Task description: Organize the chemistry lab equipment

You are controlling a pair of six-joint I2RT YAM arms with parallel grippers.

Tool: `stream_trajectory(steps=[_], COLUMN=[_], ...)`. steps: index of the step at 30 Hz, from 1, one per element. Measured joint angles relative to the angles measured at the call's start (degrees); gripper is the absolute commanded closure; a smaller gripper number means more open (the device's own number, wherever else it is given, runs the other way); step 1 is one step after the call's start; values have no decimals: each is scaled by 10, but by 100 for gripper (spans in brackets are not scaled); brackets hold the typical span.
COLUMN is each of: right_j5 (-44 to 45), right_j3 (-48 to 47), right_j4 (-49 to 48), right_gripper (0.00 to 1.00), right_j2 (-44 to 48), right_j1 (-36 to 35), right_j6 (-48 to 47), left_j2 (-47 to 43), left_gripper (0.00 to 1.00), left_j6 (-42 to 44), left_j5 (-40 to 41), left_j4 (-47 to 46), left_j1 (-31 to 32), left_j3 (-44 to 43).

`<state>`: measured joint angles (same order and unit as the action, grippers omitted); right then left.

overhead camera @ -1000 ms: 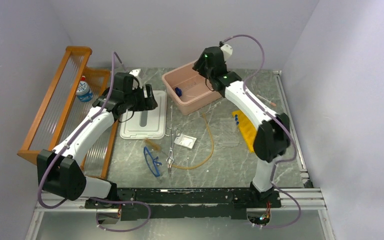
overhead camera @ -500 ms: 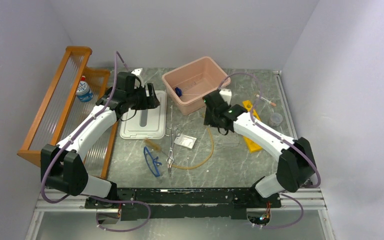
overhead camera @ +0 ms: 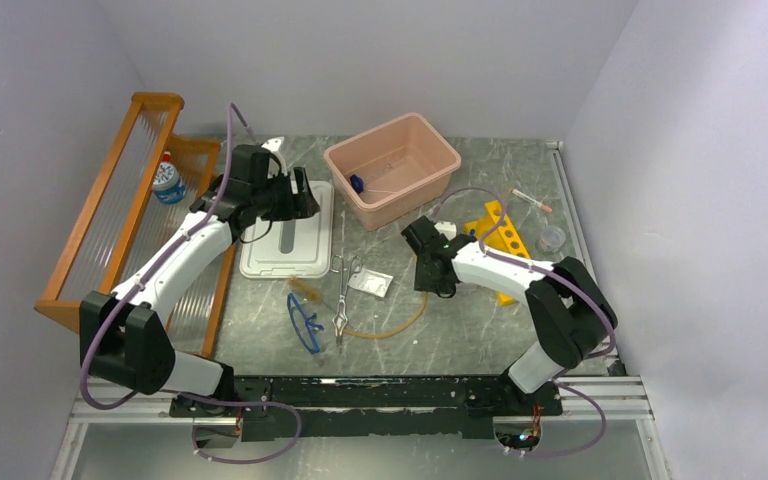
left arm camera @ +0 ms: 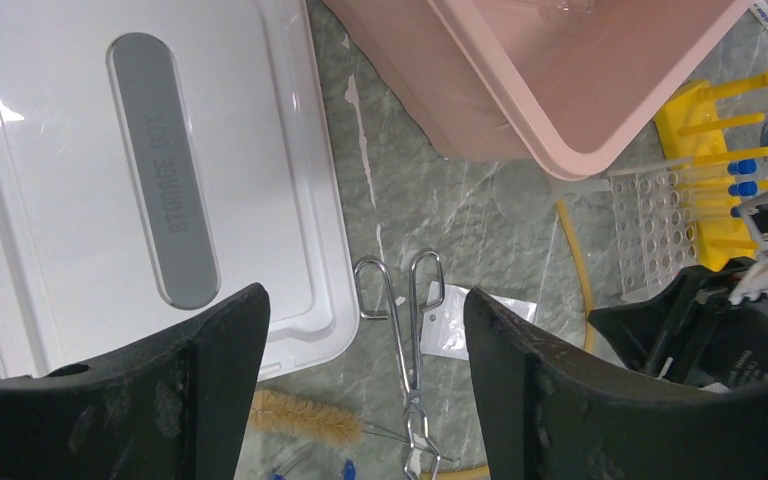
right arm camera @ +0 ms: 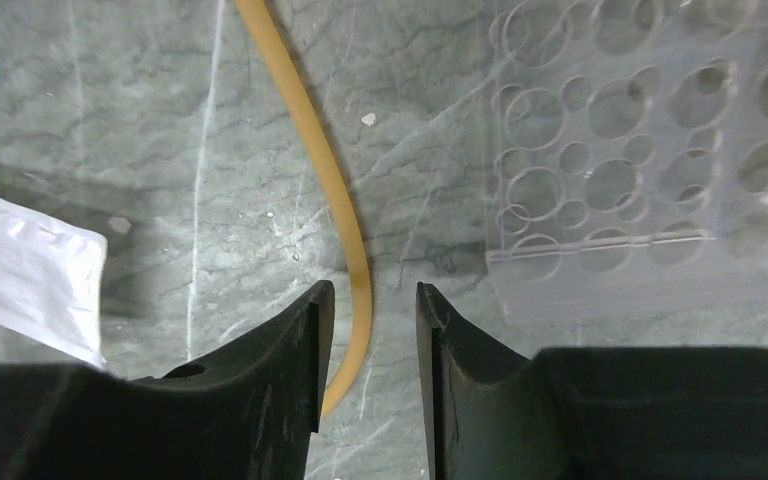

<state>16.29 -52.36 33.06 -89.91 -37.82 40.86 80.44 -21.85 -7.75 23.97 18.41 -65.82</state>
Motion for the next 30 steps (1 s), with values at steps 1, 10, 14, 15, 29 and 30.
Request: stream_trajectory(steps=[1,10,14,15,29,30], right_j5=[-8,-22,-15,-13,70,79], right_j3=[7,11,9,6,-142,-163], right_j4=[-9,-27,-30,-28,94,102], right_gripper=[61,88,100,100,100,100], right_j2=[-4,-29,-34,-35,71,86], right_j1=[0,0,-1,-2,-10,-10], right_j6=[-1,-2,-2,-2,-65,-71], left_j2=[-2,-13,-12,-12,-2,1], left_gripper=[25,26,26,26,27,27], left_j6=[0,0,0,0,-30,-31], left_j5=[0,0,1,1,14,16], left_j4=[1,12,14,14,-2,-4], left_j1=[0,0,0,0,0,0], left_j3=[0,1,1,1,-3,-4])
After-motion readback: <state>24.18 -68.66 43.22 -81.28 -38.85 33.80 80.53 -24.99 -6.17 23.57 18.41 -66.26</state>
